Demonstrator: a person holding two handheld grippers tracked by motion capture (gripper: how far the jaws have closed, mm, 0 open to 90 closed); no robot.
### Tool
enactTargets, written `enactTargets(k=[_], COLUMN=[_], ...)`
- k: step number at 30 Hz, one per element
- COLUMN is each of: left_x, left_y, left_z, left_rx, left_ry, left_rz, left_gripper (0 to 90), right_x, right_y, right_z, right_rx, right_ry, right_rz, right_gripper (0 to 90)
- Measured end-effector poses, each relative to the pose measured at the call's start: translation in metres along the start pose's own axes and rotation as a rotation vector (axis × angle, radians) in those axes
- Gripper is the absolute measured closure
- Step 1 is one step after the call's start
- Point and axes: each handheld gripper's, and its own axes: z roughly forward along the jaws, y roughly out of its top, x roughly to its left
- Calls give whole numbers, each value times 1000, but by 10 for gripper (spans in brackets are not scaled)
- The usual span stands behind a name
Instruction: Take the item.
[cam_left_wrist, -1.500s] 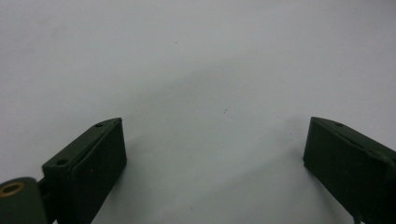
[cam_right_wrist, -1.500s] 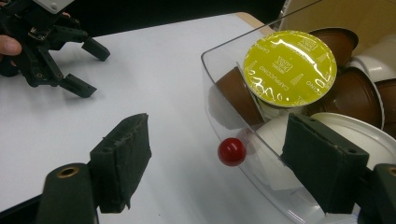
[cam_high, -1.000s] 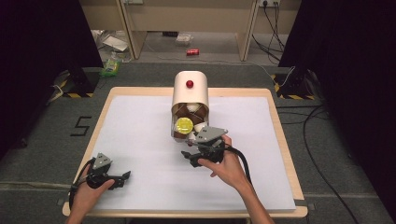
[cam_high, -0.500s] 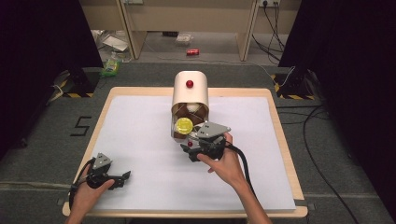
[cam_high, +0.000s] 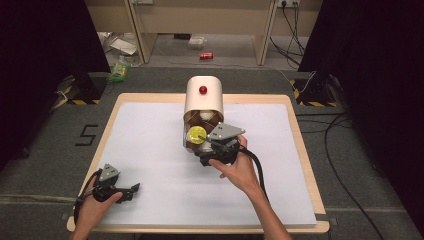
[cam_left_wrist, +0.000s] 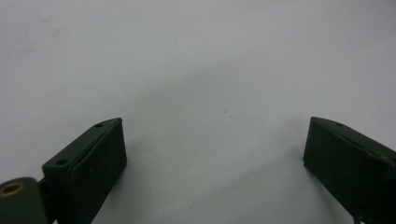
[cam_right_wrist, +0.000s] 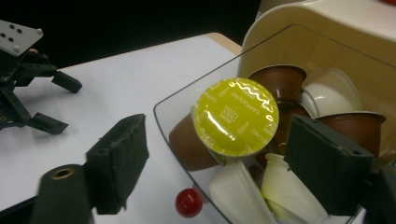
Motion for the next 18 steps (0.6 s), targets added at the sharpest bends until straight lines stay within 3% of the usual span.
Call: enactTargets(k=[10, 18], left_x=[0, 0], left_y=[0, 0], left_z=[0, 0], left_rx=[0, -1], left_ry=[0, -2], left_rz=[0, -2], left_gripper=[53, 52], right_x=[-5, -5], right_y=[8, 9], right_z=[11, 24], right_rx=[25, 49], right_ry=[-39, -61], right_rz=[-25, -28], right_gripper=[310, 301])
